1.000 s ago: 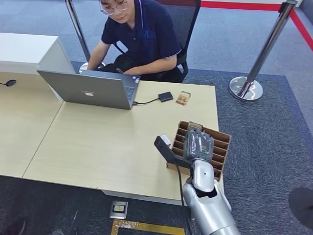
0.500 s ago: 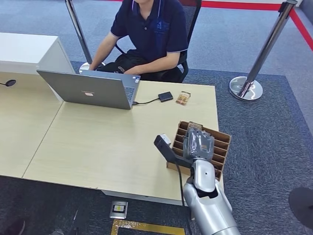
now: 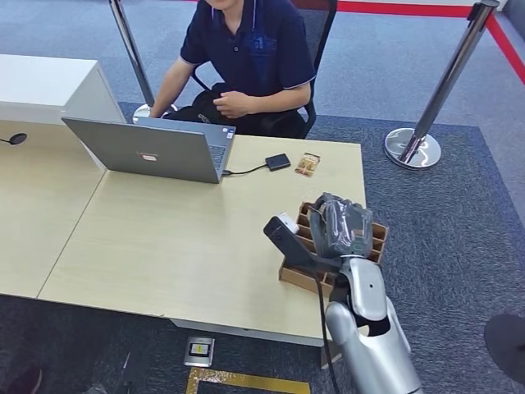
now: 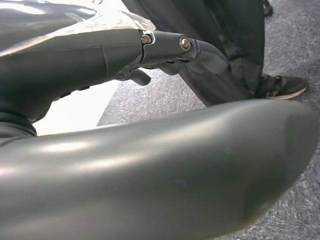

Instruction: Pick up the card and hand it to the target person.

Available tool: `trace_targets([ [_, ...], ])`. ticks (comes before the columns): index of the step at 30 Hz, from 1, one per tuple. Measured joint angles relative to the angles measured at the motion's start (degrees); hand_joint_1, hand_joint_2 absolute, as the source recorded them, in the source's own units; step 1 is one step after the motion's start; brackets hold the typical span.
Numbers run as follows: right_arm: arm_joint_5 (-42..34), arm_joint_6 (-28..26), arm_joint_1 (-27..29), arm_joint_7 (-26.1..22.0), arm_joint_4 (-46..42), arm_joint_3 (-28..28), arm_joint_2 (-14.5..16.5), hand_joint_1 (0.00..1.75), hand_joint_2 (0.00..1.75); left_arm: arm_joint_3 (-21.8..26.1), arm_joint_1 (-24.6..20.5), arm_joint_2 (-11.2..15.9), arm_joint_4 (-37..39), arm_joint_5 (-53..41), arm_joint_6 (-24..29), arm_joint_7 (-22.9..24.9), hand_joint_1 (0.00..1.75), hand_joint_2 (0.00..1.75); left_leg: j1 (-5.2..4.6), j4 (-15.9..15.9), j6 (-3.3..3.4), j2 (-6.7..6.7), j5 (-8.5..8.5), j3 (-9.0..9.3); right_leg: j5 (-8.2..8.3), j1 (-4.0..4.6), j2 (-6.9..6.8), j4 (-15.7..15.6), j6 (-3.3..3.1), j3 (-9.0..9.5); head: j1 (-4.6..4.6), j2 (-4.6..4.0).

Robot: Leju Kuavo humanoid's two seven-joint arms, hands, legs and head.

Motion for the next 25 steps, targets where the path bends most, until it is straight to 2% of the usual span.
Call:
trace_targets([
  [4,-2.55,1.04,-1.76,-0.83,-2.33,1.74,-1.37,1.45,1.75,0.01,-0.01,0.02,0.00,0.16,0.31,-0.01,0.00,0.00,0.00,0.00,0.00,0.01,0.00,0.00,0.01,0.00,0.00,0.02,-0.01,0.00,0.00,0.00],
  [9,-4.97,2.49,-6.82,-0.83,-1.82,4.32,-1.07,1.44,1.75,0.01,-0.03,0.01,0.00,0.21,0.57,-0.03,0.00,0.00,0.01,0.00,-0.04,0.00,0.04,0.00,0.02,0.01,0.00,0.06,-0.03,-0.01,-0.01,0.00],
  [19,-4.03,2.82,-21.34,2.94,12.34,5.82,5.32,1.43,1.75,-0.01,-0.22,-0.01,0.00,-0.27,0.62,-0.64,0.00,0.00,0.02,0.00,-0.08,0.01,0.11,-0.01,0.04,0.01,0.00,0.13,-0.04,-0.04,-0.01,0.00],
  [25,-3.24,2.46,-27.68,4.01,21.82,5.90,8.09,1.40,1.75,-0.05,-0.36,-0.01,0.01,-0.41,0.60,-0.64,0.00,0.00,0.02,0.00,-0.08,-0.01,0.11,-0.03,0.05,0.01,0.00,0.13,-0.04,-0.06,0.00,0.00],
])
